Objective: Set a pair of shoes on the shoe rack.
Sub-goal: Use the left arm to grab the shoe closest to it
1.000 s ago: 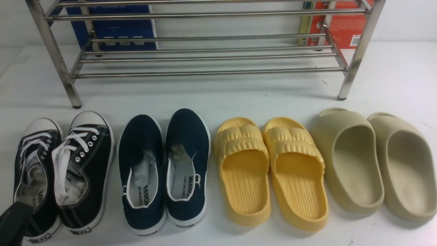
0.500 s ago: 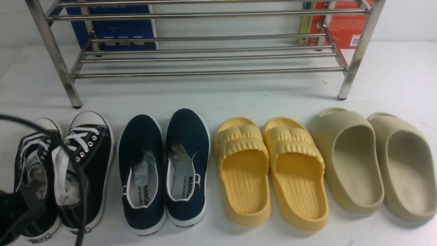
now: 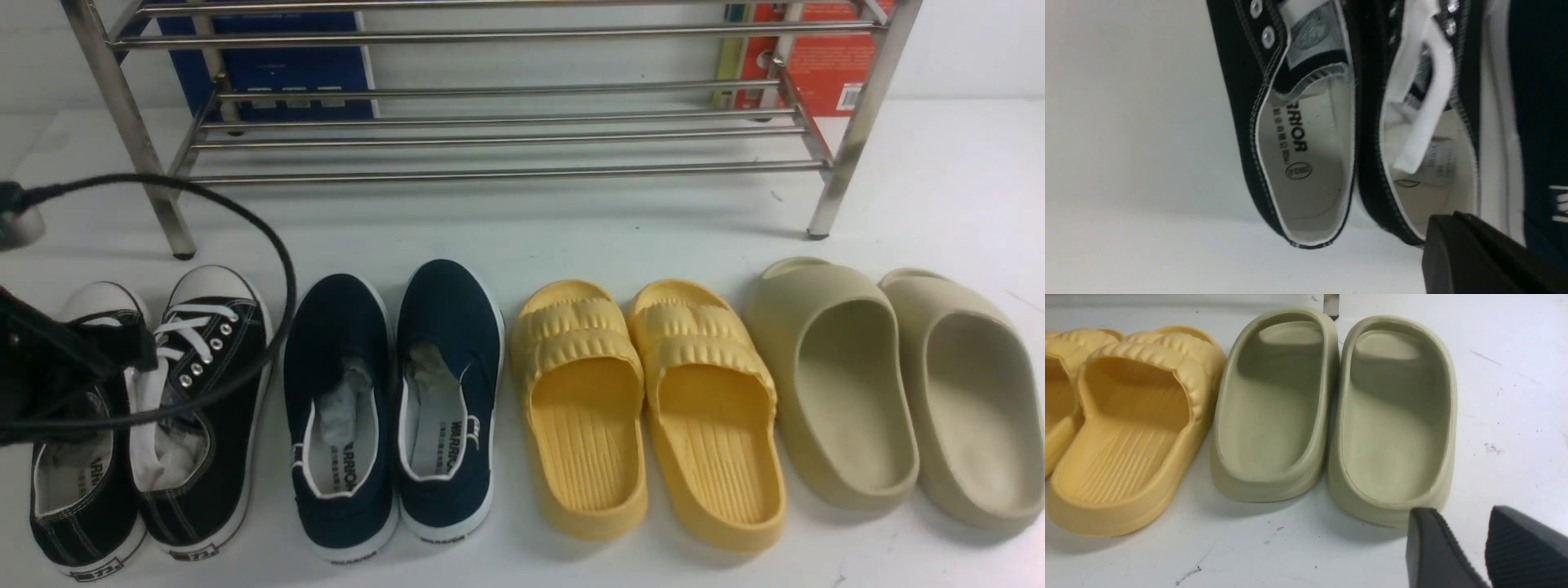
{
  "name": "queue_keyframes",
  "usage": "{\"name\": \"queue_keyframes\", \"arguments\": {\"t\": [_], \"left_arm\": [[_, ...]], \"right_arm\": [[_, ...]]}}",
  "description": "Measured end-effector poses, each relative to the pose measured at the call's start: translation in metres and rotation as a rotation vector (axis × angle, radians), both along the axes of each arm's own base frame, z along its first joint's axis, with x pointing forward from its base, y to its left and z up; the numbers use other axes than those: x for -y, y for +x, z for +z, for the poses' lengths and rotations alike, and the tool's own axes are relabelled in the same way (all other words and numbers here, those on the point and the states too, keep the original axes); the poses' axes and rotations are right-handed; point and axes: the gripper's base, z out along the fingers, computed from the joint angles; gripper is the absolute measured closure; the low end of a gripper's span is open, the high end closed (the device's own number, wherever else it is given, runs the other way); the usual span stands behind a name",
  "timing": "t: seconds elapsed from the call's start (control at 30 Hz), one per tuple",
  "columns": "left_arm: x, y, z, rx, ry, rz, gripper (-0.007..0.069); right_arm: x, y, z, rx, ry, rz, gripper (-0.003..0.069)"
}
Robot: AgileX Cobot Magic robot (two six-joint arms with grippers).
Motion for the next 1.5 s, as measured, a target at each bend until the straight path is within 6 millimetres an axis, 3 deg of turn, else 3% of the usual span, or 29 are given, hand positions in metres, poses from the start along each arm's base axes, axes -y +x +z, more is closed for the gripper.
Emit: {"name": "queue_keyframes", "arguments": {"t": [0.2, 0.4, 0.47, 0.7, 0.8, 0.97, 1.27, 1.43, 1.5], "left_arm": [[-0.039, 0.014, -0.026, -0.076, -0.023, 0.165, 0.0638], [-0.063, 0.019, -0.044, -0.139, -0.004, 0.223, 0.0620], [-0.066, 0.023, -0.051, -0.160, 0.002, 0.223, 0.0568], [-0.071, 0.038, -0.075, -0.174, -0.001, 0.218, 0.0262], [-0.073, 0.045, -0.081, -0.167, 0.007, 0.214, 0.0180], [-0.072, 0.046, -0.081, -0.157, -0.007, 0.220, 0.0167], [-0.061, 0.030, -0.038, -0.024, -0.061, 0.241, 0.0167], [-0.061, 0.027, -0.051, -0.063, -0.061, 0.239, 0.0167], [-0.063, 0.031, -0.068, -0.099, -0.062, 0.239, 0.0167]], "right_arm": [[0.000, 0.000, 0.000, 0.000, 0.000, 0.000, 0.0419], [0.000, 0.000, 0.000, 0.000, 0.000, 0.000, 0.0419], [0.000, 0.000, 0.000, 0.000, 0.000, 0.000, 0.0419], [0.000, 0.000, 0.000, 0.000, 0.000, 0.000, 0.0419], [0.000, 0.000, 0.000, 0.000, 0.000, 0.000, 0.0419], [0.000, 0.000, 0.000, 0.000, 0.000, 0.000, 0.0419], [0.000, 0.000, 0.000, 0.000, 0.000, 0.000, 0.0419], [0.000, 0.000, 0.000, 0.000, 0.000, 0.000, 0.0419], [0.000, 0.000, 0.000, 0.000, 0.000, 0.000, 0.0419]]}}
